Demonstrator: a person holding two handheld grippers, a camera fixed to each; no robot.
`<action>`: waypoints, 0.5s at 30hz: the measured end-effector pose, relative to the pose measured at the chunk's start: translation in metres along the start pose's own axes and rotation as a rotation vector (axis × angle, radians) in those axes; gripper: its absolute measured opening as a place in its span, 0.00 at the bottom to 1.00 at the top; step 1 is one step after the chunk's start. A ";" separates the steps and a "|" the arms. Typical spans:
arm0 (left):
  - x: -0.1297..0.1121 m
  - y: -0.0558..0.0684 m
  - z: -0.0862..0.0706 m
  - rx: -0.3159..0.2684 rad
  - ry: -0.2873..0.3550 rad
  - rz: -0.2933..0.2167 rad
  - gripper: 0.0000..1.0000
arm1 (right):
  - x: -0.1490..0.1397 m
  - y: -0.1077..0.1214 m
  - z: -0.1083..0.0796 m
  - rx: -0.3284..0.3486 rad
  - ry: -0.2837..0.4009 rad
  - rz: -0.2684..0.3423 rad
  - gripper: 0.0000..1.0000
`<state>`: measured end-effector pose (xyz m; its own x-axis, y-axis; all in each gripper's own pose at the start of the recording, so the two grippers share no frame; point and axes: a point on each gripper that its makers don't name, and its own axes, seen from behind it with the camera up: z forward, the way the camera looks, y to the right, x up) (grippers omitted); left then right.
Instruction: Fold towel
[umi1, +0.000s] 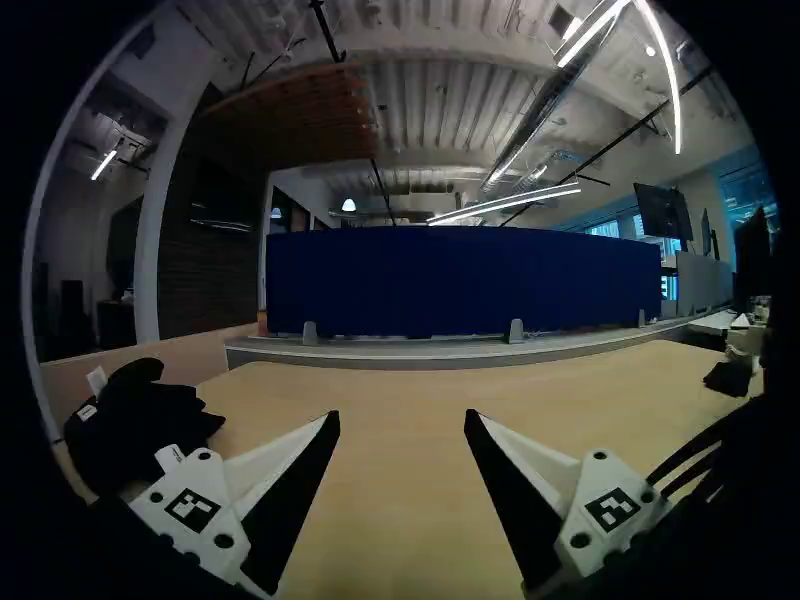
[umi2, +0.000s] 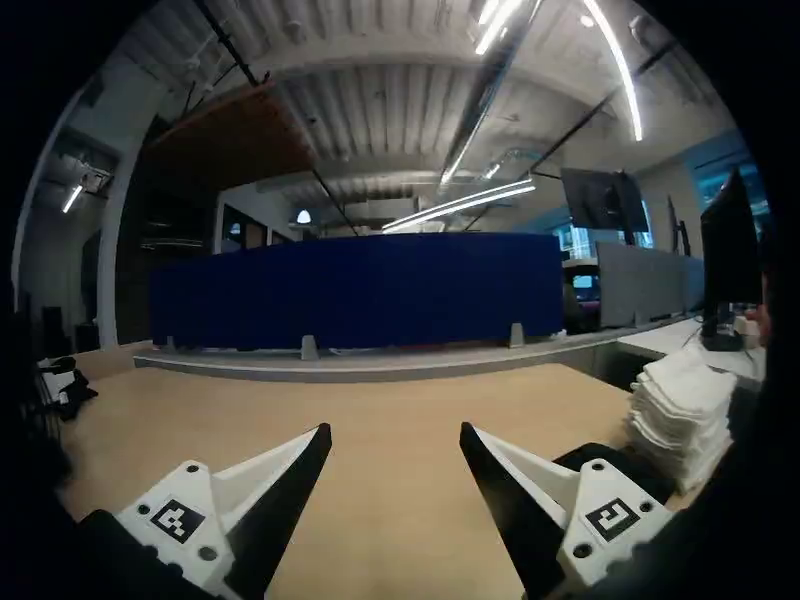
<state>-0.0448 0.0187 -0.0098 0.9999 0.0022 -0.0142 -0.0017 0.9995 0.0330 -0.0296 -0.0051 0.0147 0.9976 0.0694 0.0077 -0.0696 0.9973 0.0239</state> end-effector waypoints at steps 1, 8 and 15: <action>0.000 0.000 0.000 0.000 0.000 0.000 0.92 | -0.002 0.000 0.000 0.002 -0.001 0.003 1.00; -0.001 0.000 0.000 0.000 0.000 0.000 0.93 | 0.000 0.004 -0.005 0.005 0.014 0.030 1.00; -0.001 0.000 0.001 0.000 0.000 0.000 0.93 | 0.002 0.006 -0.008 0.004 0.032 0.042 1.00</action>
<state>-0.0455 0.0184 -0.0088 0.9999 0.0024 -0.0144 -0.0019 0.9994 0.0331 -0.0284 0.0008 0.0073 0.9934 0.1121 -0.0229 -0.1114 0.9934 0.0287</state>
